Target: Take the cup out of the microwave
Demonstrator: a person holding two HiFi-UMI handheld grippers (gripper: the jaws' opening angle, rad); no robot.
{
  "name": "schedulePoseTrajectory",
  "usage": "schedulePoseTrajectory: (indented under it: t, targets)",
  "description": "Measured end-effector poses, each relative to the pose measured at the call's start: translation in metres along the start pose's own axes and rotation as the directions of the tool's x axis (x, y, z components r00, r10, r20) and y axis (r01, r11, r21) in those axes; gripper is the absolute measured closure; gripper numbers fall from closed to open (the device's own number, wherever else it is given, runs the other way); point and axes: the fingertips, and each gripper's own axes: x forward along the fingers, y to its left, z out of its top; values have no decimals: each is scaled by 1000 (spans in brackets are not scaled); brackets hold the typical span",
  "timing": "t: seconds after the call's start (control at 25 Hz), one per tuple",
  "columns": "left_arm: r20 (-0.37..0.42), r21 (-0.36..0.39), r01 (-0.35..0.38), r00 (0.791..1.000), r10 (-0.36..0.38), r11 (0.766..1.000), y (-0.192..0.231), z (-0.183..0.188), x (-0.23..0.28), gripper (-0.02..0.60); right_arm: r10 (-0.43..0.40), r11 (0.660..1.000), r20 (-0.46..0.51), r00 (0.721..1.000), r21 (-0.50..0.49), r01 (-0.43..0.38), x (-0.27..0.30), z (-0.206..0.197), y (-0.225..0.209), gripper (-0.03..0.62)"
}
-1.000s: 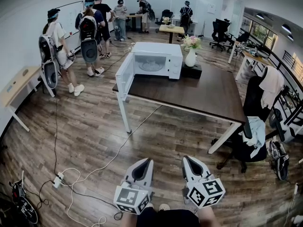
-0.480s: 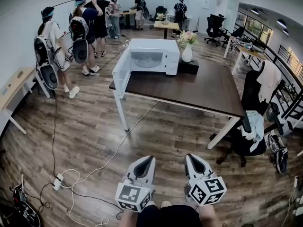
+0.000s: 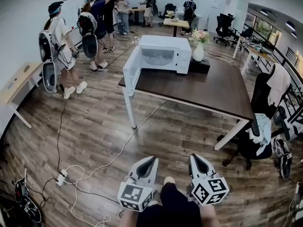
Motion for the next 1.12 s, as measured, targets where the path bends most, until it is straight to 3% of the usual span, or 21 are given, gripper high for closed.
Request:
schedulePoseTrajectory:
  t: [0.2, 0.84, 1.12]
  targets:
    - [-1, 3, -18, 1000, 18, 1000, 22, 5, 35, 575, 16, 1000, 1, 1000, -10, -16, 41, 12, -16, 600]
    - [-13, -16, -86, 996, 86, 996, 128, 40, 242, 575, 69, 997, -53, 996, -26, -71, 244, 82, -129, 600]
    - [4, -25, -127, 992, 127, 992, 156, 43, 299, 575, 92, 996, -71, 993, -16, -93, 301, 93, -163, 600]
